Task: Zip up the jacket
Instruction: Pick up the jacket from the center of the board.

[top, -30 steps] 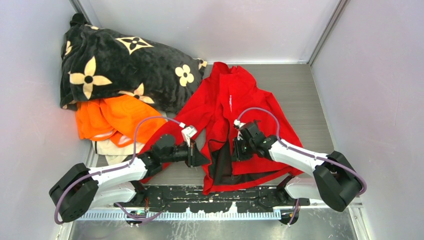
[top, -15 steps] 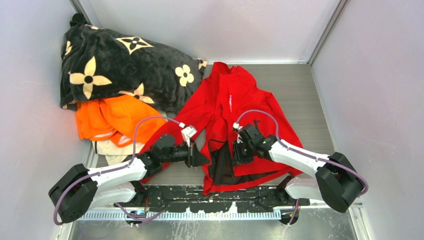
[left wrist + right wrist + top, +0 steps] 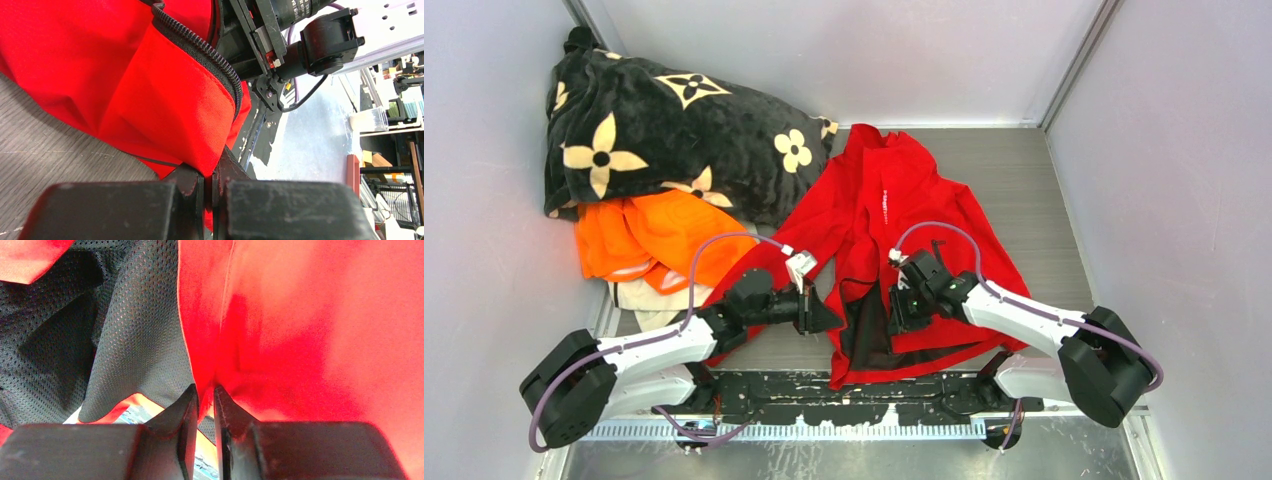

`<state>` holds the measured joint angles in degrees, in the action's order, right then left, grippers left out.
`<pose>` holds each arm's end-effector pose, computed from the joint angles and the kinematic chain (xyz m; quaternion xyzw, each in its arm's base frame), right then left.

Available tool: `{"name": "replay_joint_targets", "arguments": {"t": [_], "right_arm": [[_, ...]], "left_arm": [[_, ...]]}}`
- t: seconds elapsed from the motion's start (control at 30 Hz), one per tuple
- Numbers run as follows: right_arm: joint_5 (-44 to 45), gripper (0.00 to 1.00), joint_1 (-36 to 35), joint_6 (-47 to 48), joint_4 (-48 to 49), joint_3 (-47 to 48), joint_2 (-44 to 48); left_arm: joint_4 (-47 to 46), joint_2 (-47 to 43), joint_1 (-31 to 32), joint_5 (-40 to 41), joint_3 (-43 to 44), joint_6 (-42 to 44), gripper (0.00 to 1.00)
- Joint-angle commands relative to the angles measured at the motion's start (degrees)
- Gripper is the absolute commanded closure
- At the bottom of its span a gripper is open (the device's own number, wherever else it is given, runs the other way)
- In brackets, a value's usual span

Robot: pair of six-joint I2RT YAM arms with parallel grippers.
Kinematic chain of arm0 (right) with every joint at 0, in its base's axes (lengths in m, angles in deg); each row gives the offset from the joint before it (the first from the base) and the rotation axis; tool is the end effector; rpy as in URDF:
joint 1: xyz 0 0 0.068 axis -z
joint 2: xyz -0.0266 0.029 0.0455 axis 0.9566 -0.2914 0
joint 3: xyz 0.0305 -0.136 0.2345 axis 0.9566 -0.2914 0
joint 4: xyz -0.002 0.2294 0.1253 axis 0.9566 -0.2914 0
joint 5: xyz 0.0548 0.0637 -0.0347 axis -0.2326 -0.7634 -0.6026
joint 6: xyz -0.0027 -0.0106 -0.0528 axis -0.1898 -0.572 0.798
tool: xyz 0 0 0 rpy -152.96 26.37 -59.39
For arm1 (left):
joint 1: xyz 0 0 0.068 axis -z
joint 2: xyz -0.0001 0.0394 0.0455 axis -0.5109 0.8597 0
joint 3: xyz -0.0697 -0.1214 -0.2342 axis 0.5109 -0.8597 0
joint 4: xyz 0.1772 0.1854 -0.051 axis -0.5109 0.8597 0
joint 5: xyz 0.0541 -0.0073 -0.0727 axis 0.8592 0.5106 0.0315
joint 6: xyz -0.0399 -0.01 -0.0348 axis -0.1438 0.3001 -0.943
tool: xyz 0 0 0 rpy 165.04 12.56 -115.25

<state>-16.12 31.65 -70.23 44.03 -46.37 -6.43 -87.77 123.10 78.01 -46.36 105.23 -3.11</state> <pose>0.1507 0.1454 0.1661 -0.1375 0.9518 0.2447 0.1239 0.1308 -0.1654 0.1860 0.1968 0.7753 -0.5262 0.2885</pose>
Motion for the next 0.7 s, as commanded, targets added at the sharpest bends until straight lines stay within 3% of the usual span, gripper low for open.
{"name": "replay_joint_targets", "arguments": {"t": [0.0,0.13,0.33,0.4,0.57,0.67], "right_arm": [[-0.9,0.79,-0.5,-0.6,0.8,0.1,0.7],[-1.2,0.86,-0.6,-0.7,1.0,-0.3,0.4],[-1.8,0.87,-0.8,-0.7,1.0,-0.5,0.1],[-2.6,0.98,-0.9,-0.7,1.5,-0.5,0.2],[-4.6,0.99,0.2,1.7,1.6,3.2,1.0],[-11.0,0.99,3.3,6.8,3.1,7.4,1.4]], "left_arm": [[-1.5,-1.2,0.0,0.5,0.0,1.2,1.0],[-1.5,-1.3,0.0,0.5,0.0,1.2,1.0],[-1.4,-1.8,0.0,0.5,0.0,1.2,1.0],[-1.4,-1.9,0.0,0.5,0.0,1.2,1.0],[-1.0,-1.6,0.0,0.4,1.3,1.4,1.0],[-0.3,-1.3,0.0,0.2,2.7,1.4,1.0]]}}
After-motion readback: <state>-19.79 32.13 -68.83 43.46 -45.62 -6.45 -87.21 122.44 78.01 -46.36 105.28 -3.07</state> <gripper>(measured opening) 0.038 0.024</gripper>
